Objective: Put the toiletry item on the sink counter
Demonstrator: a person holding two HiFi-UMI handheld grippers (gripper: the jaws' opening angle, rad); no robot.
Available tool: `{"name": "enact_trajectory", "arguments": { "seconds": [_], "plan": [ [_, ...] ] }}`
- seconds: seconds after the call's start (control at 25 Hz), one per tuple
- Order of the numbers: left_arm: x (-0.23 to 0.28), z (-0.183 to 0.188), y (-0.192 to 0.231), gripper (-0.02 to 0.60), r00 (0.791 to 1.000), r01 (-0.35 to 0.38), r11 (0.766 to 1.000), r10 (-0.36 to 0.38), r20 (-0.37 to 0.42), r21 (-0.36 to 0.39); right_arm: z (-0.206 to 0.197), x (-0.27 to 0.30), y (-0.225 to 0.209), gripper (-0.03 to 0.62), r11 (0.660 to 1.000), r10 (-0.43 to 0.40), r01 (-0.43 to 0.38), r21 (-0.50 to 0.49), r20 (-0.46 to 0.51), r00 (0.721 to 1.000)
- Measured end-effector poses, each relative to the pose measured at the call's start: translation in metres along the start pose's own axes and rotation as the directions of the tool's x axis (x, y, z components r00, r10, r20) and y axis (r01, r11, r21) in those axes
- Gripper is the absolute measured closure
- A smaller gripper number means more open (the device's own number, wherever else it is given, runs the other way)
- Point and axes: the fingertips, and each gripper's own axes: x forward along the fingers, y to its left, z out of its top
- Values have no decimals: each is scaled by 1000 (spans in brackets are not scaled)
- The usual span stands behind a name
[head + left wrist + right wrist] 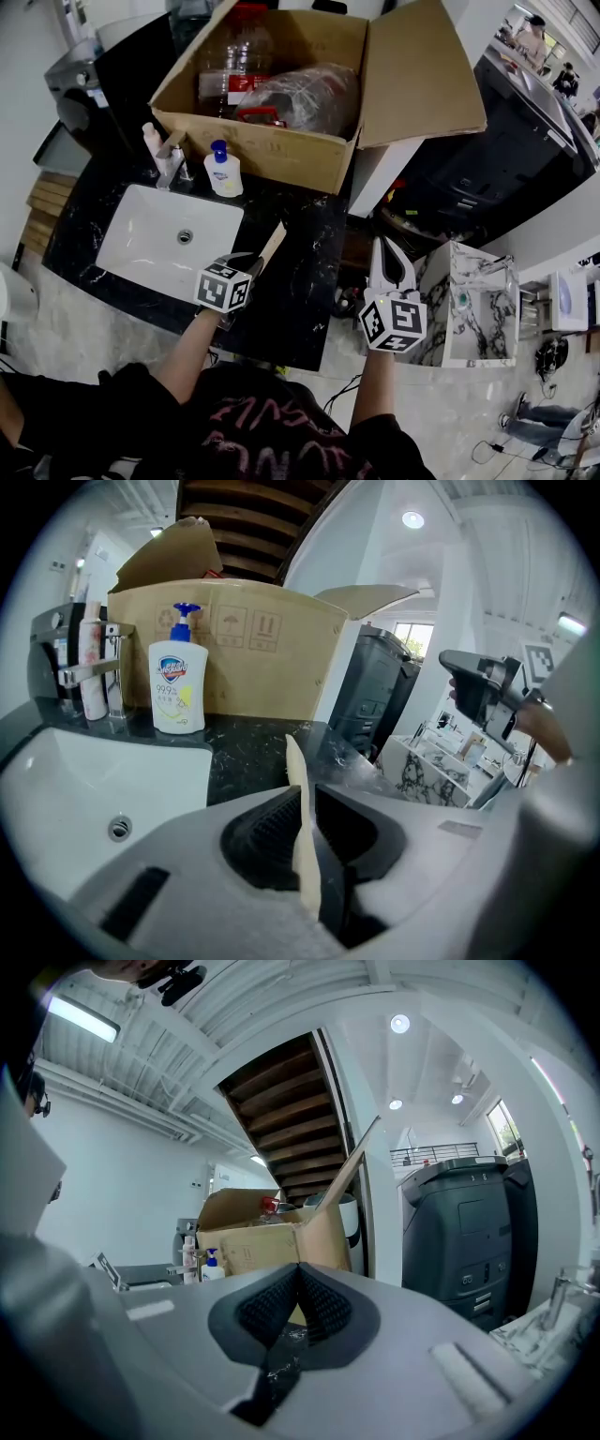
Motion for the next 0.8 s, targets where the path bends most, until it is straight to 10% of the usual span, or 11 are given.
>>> {"name": "enact_trajectory", "arguments": {
  "seconds": [0.8],
  "plan": [
    [-54,59,-9,563,986,-31,997,18,166,75,12,-6,24,582,1000,29,-29,-3,28,999]
  ]
}}
